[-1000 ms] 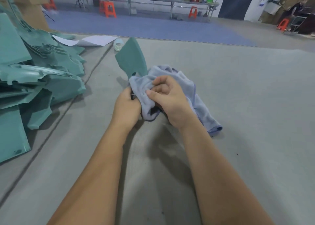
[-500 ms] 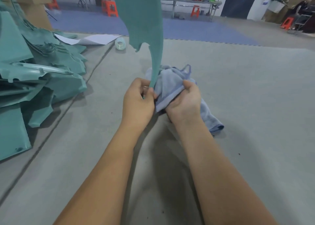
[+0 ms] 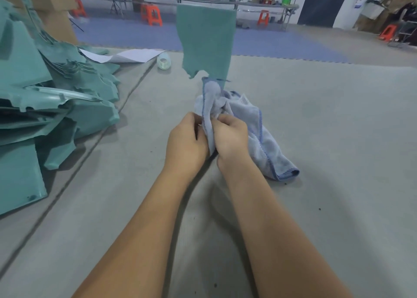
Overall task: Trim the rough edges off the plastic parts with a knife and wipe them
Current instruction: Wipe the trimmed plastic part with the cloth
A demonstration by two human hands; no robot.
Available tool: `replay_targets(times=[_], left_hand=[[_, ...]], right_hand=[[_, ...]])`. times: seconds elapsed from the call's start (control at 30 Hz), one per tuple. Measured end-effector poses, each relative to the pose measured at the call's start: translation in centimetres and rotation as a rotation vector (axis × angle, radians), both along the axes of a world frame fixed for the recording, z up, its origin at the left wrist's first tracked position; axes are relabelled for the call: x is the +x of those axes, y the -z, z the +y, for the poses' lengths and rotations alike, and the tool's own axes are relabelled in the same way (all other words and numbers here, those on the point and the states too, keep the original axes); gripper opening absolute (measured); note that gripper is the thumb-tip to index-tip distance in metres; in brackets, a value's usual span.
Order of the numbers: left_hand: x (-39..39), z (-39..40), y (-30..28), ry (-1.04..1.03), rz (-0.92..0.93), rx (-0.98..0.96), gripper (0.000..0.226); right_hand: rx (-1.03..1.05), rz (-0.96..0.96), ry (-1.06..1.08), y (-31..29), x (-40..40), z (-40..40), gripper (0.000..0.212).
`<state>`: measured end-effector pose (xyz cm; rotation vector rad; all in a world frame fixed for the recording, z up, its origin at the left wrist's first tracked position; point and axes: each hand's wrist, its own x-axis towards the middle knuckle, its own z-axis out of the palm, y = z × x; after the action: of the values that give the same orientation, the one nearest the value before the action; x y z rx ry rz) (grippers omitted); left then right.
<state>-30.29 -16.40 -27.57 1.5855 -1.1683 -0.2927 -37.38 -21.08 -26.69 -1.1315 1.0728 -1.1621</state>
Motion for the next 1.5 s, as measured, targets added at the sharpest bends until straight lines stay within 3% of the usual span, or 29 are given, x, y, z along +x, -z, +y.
replay_targets(times=[0.23, 0.37, 0.53, 0.63, 0.73, 0.8, 0.9, 0.97, 1.03, 1.13, 1.3, 1.4, 1.5], left_hand=[[0.2, 0.4, -1.4, 0.269, 0.027, 0.042, 0.030], [0.3, 0.8, -1.8, 0.454, 0.187, 0.135, 0.024], [1.2, 2.0, -1.9, 0.696, 0.372, 0.345, 0.013], [2.3, 2.5, -1.8, 0.811, 0.527, 0.475, 0.015], [3.0, 2.4, -1.4, 0.876, 0.536, 0.561, 0.022], [3.1, 2.4, -1.3, 0.933, 0.514, 0.628, 0.026], [1.5, 2.1, -1.1, 0.890, 0.557, 0.626, 0.029], [-0.5, 1.4, -0.7, 0.777, 0.624, 0.505, 0.007], [-1.7, 0.7, -0.3, 0.600, 0.588, 0.388, 0.014], [-1.7, 0.2, 0.2, 0.529, 0.544, 0.309, 0.018], [-1.7, 0.2, 0.4, 0.514, 0.313, 0.290, 0.025], [-1.5, 0.4, 0.3, 0.580, 0.262, 0.295, 0.024], [-0.9, 0.7, 0.2, 0.657, 0.242, 0.355, 0.019]], right_hand=[[-0.001, -0.074, 0.236, -0.3, -0.2, -1.3, 0.031], [-0.117, 0.089, 0.295, -0.4, -1.9, -2.9, 0.032], [-0.184, 0.117, 0.363, -0.1, -4.2, -4.6, 0.040], [-0.166, -0.002, 0.426, 0.0, -5.3, -5.0, 0.043], [-0.180, -0.019, 0.391, 0.1, -5.8, -4.8, 0.043], [-0.189, 0.074, 0.349, 0.2, -5.6, -4.4, 0.034], [-0.155, 0.190, 0.324, 0.5, -4.6, -3.5, 0.031], [-0.127, 0.165, 0.271, 0.8, -3.6, -2.8, 0.030], [-0.146, 0.131, 0.116, 0.7, -3.0, -2.0, 0.020], [-0.185, 0.151, -0.085, 0.3, -3.5, -1.9, 0.009], [-0.245, 0.144, 0.028, -0.7, -4.7, -2.0, 0.012], [-0.232, 0.007, 0.078, -1.1, -4.9, -2.4, 0.015], [-0.217, 0.031, 0.227, -0.8, -5.7, -3.3, 0.023]])
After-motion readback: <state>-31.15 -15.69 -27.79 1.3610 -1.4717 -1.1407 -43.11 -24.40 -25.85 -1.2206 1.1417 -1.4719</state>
